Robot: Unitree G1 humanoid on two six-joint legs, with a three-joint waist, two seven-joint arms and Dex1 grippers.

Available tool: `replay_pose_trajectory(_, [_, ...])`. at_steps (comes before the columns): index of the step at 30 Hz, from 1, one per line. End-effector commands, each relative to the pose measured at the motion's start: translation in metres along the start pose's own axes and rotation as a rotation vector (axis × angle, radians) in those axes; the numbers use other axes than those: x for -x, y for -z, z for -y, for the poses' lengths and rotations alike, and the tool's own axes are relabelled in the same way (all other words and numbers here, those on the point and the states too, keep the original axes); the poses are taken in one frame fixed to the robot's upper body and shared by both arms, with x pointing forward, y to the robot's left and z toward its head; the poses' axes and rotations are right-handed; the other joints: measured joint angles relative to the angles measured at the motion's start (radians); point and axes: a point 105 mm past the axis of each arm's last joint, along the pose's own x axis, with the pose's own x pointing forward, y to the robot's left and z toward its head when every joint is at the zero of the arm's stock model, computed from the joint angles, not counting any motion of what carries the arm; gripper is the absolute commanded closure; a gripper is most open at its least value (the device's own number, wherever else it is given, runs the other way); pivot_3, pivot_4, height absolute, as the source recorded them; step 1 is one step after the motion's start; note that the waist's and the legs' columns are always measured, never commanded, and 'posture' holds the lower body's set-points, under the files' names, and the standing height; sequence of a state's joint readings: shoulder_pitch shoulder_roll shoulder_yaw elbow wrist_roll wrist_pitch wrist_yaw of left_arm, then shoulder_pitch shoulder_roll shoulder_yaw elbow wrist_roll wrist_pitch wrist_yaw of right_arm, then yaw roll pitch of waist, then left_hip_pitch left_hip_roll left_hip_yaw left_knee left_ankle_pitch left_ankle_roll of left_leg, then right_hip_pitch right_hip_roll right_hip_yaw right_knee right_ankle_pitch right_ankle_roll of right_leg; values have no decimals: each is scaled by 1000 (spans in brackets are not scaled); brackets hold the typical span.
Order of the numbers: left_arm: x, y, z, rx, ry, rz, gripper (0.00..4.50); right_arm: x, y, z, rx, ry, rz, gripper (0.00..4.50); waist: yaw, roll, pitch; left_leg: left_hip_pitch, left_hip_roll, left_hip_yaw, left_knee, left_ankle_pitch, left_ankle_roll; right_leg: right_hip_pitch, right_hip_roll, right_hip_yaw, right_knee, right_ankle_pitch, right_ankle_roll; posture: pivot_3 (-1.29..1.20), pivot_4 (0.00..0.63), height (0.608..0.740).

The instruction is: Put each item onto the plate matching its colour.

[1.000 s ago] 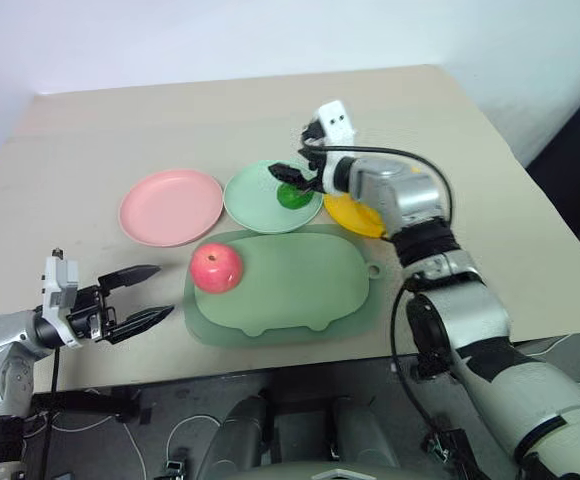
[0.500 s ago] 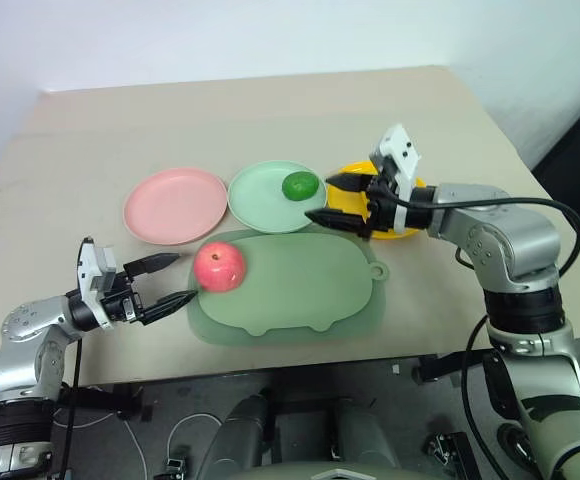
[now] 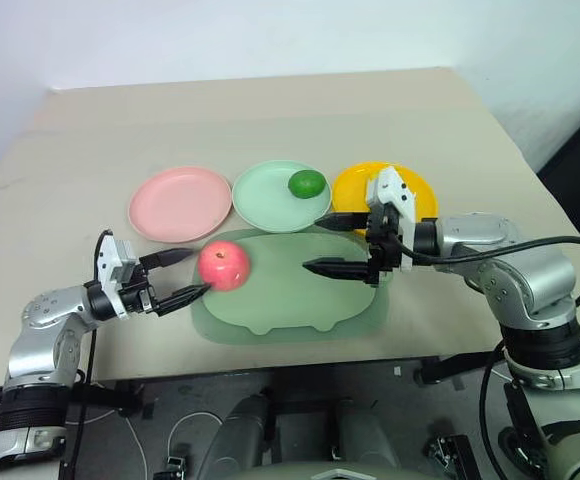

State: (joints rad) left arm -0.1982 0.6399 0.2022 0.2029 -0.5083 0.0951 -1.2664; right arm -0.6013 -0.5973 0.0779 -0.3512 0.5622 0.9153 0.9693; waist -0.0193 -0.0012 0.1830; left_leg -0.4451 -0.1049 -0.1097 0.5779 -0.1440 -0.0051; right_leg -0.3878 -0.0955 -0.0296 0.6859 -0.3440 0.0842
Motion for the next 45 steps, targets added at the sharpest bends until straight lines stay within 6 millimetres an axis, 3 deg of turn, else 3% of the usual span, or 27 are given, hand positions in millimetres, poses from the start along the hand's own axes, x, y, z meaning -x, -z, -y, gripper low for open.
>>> replay_pose_trajectory(1, [-5,-4,0,-27,21,6,0,0,-4,-9,46,-32,7,62,4,0,0,0,0,0,0,0,0,0,0,0,0,0,0,0,150,737])
replay_pose_trajectory(10, [-18,-7,-1,-44,54,6,0,6,4,-18,78,-78,12,62,7,-1,0,-1,0,0,0,0,0,1,0,-1,-2,0,0,0,150,737])
replay_pose_trajectory(20, [-22,4,-6,-35,81,-4,0,35,16,-13,103,-60,-32,62,6,-1,0,0,0,0,1,0,0,3,0,-1,-2,1,1,0,150,737])
replay_pose_trajectory(43, [-40,1,-4,-37,168,11,0,38,20,-15,113,-45,-29,62,7,-2,1,0,0,-1,2,0,1,7,0,-2,-3,1,2,0,150,737])
replay_pose_trajectory(45, [-42,1,-4,-35,171,12,410,37,20,-15,112,-43,-26,0,7,-2,1,0,0,-1,2,0,1,7,0,-2,-3,1,2,0,150,737])
